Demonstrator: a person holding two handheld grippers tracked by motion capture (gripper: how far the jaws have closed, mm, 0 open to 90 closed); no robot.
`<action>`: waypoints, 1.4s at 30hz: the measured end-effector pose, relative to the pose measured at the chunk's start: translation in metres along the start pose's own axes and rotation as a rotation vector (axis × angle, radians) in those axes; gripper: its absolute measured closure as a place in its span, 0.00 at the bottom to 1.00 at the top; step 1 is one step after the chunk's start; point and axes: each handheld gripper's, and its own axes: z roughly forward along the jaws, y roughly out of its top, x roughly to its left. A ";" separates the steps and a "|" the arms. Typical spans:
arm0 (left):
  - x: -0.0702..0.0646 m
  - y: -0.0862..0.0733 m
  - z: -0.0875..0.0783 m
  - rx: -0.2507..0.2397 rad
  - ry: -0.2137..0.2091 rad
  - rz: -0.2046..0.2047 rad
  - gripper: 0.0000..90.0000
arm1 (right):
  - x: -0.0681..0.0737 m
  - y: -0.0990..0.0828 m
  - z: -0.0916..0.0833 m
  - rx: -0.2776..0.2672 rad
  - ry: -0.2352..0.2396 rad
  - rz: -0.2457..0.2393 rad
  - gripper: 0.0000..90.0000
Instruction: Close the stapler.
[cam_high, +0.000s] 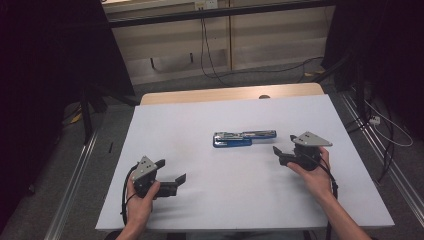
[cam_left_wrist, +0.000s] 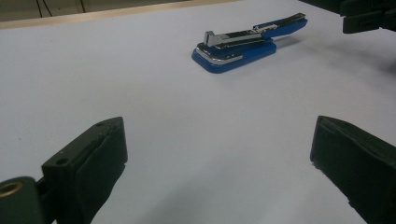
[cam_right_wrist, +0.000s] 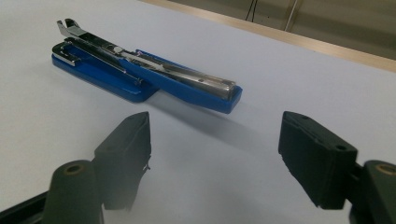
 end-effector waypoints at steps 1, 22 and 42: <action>0.000 0.000 0.000 0.000 0.001 -0.001 0.05 | 0.000 0.000 0.000 0.003 -0.001 -0.001 0.36; 0.003 0.011 0.028 -0.024 0.016 0.009 0.05 | -0.001 0.001 0.007 -0.018 0.047 0.026 1.00; -0.010 0.047 0.082 -0.038 -0.046 0.041 0.09 | -0.004 0.004 0.011 -0.001 0.051 0.034 1.00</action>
